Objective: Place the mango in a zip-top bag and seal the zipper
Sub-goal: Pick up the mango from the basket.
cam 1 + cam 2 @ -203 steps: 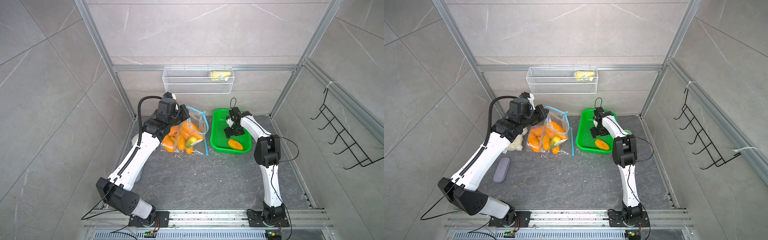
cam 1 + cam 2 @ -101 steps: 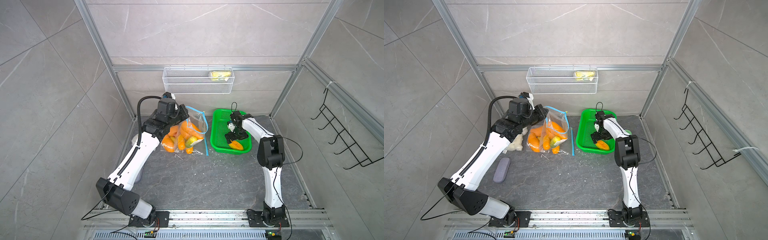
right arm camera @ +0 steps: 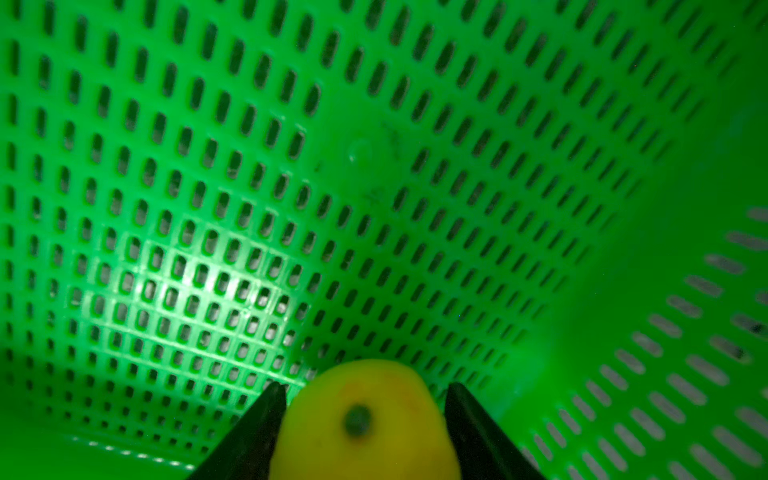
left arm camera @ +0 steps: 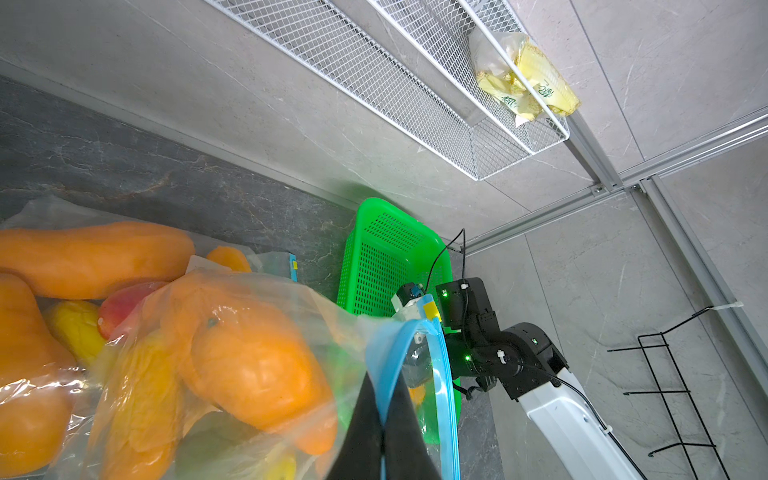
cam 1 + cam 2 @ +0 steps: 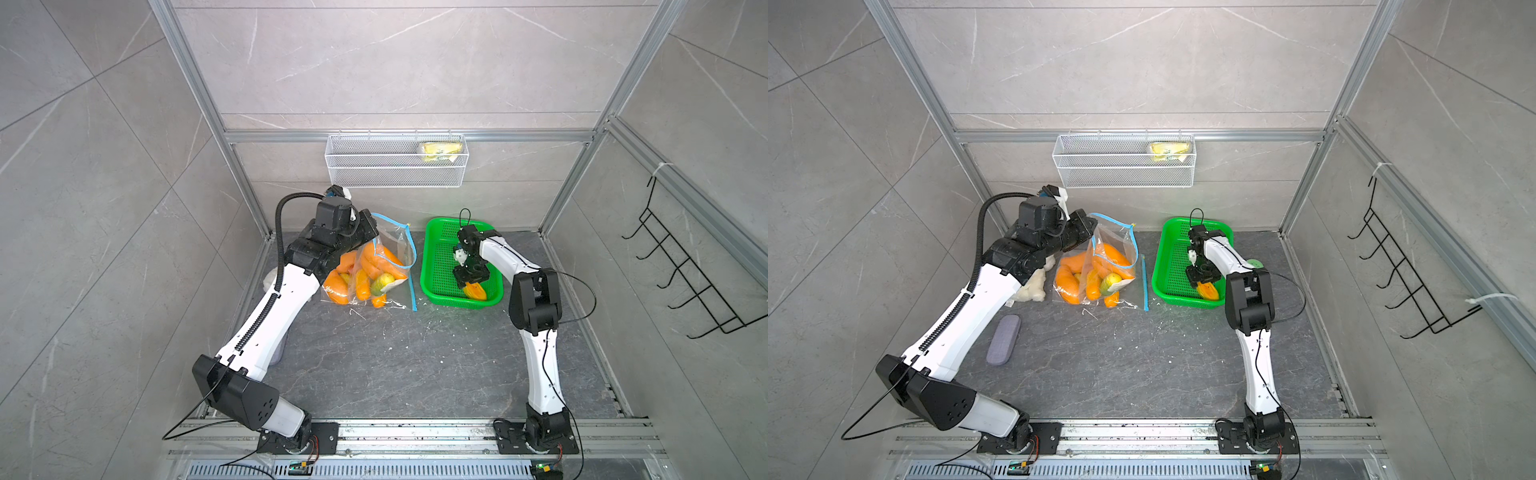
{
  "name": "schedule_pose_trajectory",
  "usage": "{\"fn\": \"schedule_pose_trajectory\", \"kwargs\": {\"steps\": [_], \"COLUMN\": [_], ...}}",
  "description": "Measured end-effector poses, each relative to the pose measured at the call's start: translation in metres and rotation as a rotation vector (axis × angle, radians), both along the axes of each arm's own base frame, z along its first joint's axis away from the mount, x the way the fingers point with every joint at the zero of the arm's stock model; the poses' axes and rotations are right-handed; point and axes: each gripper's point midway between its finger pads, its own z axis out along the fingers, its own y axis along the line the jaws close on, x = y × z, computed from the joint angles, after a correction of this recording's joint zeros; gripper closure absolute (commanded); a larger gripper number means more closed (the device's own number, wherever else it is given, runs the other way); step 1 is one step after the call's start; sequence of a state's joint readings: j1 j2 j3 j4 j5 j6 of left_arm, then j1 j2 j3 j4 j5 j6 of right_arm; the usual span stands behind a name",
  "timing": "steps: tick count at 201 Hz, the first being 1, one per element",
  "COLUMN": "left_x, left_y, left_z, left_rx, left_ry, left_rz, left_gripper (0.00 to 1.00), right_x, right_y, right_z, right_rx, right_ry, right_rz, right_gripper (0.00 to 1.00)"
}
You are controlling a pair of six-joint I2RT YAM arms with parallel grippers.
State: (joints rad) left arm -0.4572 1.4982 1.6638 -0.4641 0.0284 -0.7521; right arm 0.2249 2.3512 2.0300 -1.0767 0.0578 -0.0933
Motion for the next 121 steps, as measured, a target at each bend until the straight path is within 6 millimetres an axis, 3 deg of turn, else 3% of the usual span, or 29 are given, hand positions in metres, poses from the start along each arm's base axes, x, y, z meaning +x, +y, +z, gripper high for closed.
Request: {"fn": "schedule_pose_trajectory", "kwargs": {"steps": [42,61,90,121], "left_x": [0.000,0.000,-0.001,-0.001], "left_y": [0.000,0.000,0.002,0.001], "left_z": [-0.002,-0.003,-0.004,-0.003], "left_rx": [0.002,0.002,0.001,-0.007], "left_ry": [0.004,0.004,0.007,0.006], "left_rz": [0.000,0.000,0.003,-0.001], "left_gripper": [1.00,1.00,1.00,1.00], "right_x": [-0.002,-0.006,-0.004,0.003], "right_y": [0.012,0.021,0.037,0.053], "right_z": [0.003,0.015,0.055,0.114], "right_rx": [0.078,0.140,0.258,0.408], "right_ry": [0.004,-0.011,-0.102,-0.279], "right_rz": [-0.024,-0.027,-0.038,-0.067], "right_gripper": [0.53,0.58,0.66,0.79]}}
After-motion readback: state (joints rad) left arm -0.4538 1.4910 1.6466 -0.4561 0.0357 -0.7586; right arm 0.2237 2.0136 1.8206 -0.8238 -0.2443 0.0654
